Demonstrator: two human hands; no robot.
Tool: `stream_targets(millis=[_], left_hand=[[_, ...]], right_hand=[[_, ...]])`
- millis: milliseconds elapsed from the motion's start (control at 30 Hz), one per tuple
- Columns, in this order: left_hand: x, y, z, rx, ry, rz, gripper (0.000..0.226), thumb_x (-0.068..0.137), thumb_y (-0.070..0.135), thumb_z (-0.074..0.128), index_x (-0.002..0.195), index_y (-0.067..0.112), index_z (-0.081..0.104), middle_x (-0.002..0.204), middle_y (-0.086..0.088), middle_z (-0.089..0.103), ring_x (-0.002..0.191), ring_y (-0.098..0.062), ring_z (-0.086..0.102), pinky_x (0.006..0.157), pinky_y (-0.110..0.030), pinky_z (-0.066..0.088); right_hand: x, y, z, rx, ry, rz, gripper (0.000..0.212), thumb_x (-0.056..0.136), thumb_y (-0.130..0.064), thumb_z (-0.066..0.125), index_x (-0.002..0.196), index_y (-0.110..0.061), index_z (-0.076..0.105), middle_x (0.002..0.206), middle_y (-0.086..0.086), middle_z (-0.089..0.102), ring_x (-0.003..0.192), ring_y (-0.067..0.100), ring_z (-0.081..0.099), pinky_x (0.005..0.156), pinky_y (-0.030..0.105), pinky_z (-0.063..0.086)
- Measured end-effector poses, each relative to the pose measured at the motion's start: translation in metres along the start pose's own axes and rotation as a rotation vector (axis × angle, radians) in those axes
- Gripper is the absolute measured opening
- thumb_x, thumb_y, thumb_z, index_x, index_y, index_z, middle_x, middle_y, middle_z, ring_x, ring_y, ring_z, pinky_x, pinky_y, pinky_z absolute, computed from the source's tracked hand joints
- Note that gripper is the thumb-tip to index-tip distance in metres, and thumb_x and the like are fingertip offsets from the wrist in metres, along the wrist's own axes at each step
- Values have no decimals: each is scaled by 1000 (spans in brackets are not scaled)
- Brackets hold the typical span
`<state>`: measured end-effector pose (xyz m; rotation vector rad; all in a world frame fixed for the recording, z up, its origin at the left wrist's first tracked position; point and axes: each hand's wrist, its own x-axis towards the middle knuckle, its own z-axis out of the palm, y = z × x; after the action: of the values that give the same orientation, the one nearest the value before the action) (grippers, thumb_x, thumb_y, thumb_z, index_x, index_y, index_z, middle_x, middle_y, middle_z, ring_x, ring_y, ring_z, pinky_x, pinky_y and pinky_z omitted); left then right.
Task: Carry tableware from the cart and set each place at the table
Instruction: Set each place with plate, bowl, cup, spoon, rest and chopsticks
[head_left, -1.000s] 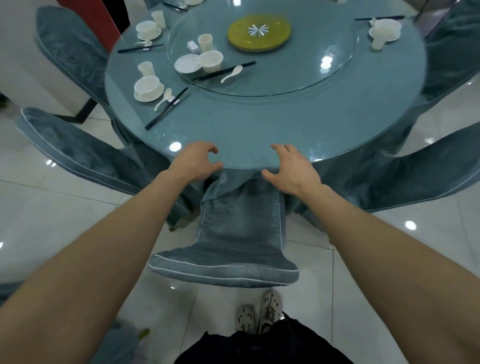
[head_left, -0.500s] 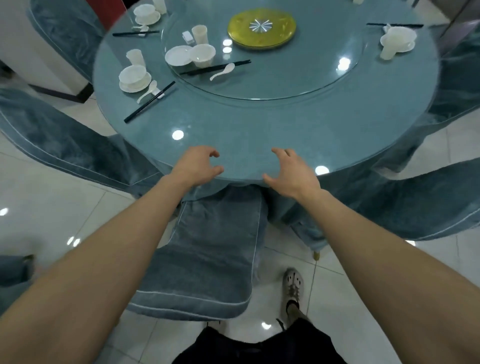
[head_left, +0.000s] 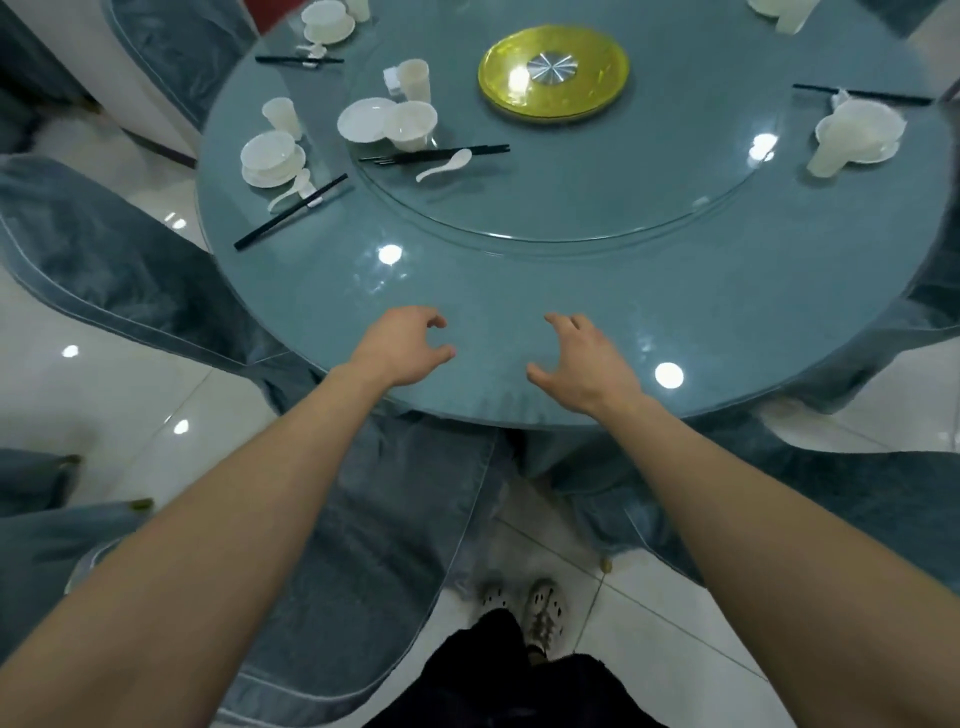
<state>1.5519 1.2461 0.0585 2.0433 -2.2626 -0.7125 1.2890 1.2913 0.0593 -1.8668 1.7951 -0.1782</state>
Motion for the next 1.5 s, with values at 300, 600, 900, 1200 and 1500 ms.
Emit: stream_targets(millis=[300, 600, 900, 1200, 1500], left_hand=[[72, -17, 9, -60, -1, -99, 55, 92, 45, 77, 137, 17, 65, 139, -6, 67, 123, -27, 65, 104, -44, 54], [176, -38, 9, -52, -48, -211, 60, 94, 42, 77, 146, 18, 59, 151, -12, 57, 139, -31, 53, 115, -39, 42], [235, -69, 20, -4, -106, -270, 94, 82, 43, 87, 162, 30, 39, 173, -9, 27, 157, -32, 30, 125, -49, 34], [234, -58, 12, 135, -120, -291, 105, 74, 52, 91, 162, 40, 35, 174, 0, 24, 157, -28, 27, 118, -47, 43], [231, -53, 2, 217, -87, -272, 105, 74, 57, 89, 162, 43, 32, 171, 8, 26, 153, -22, 31, 104, -48, 51]], right_hand=[[81, 4, -9, -51, -44, -71, 82, 94, -47, 69, 161, -17, 34, 154, 10, 45, 139, 32, 48, 113, 44, 44], [207, -3, -21, -89, -71, -96, 78, 93, -45, 70, 158, -16, 39, 149, 9, 49, 138, 31, 48, 113, 44, 44], [287, -14, -7, -112, -138, -155, 80, 94, -45, 70, 161, -15, 36, 156, 4, 43, 147, 26, 37, 117, 42, 41], [352, -43, 4, -153, -179, -286, 87, 97, -49, 69, 166, -20, 25, 175, -1, 14, 162, 17, 8, 128, 42, 27], [379, -48, 32, -290, -204, -358, 87, 100, -54, 61, 168, -20, 19, 177, 3, 5, 163, 21, 1, 132, 43, 12]])
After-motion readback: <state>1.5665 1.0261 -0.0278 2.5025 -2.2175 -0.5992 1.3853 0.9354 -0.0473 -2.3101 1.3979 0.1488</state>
